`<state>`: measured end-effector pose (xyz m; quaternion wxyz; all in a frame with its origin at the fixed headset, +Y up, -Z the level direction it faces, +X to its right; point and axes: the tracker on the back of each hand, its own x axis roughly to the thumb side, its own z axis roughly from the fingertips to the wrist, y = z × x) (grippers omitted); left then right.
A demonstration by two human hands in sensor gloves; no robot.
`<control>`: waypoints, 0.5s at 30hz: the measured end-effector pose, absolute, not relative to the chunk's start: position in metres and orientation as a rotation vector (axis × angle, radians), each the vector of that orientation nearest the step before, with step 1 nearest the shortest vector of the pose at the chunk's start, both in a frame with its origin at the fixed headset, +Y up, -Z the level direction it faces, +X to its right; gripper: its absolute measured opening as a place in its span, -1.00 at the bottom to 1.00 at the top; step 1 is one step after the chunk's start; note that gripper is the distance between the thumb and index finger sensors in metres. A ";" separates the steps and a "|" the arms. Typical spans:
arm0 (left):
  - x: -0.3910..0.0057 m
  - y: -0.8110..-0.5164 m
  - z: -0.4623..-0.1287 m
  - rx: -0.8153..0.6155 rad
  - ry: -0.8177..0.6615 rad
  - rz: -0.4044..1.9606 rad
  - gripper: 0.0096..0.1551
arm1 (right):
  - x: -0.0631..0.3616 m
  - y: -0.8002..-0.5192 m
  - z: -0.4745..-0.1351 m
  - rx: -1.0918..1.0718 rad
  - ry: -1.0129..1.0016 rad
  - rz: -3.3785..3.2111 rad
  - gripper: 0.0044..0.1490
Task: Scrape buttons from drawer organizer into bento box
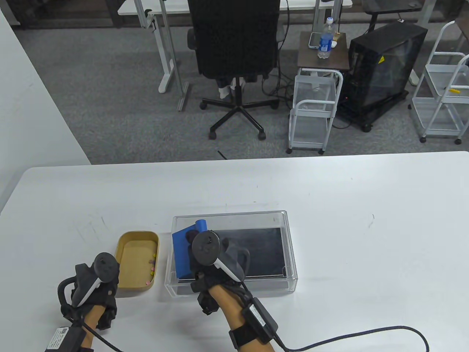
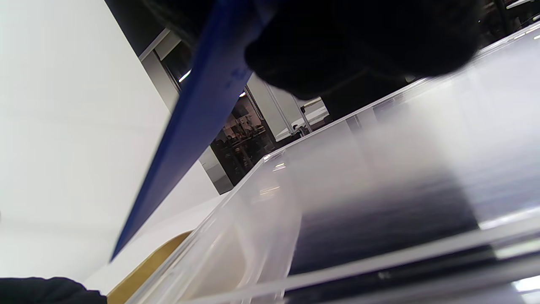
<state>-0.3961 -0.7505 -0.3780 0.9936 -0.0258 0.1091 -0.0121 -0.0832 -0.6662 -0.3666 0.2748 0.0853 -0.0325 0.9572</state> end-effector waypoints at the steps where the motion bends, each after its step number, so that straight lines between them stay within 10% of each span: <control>1: -0.397 -0.752 -0.379 -0.060 0.224 -0.031 -0.58 | -0.082 -0.666 -0.366 0.226 -0.090 2.571 -0.51; 15: -0.388 -0.723 -0.367 0.074 0.168 -0.028 -0.47 | -0.085 -0.653 -0.357 0.263 -0.144 2.588 -0.50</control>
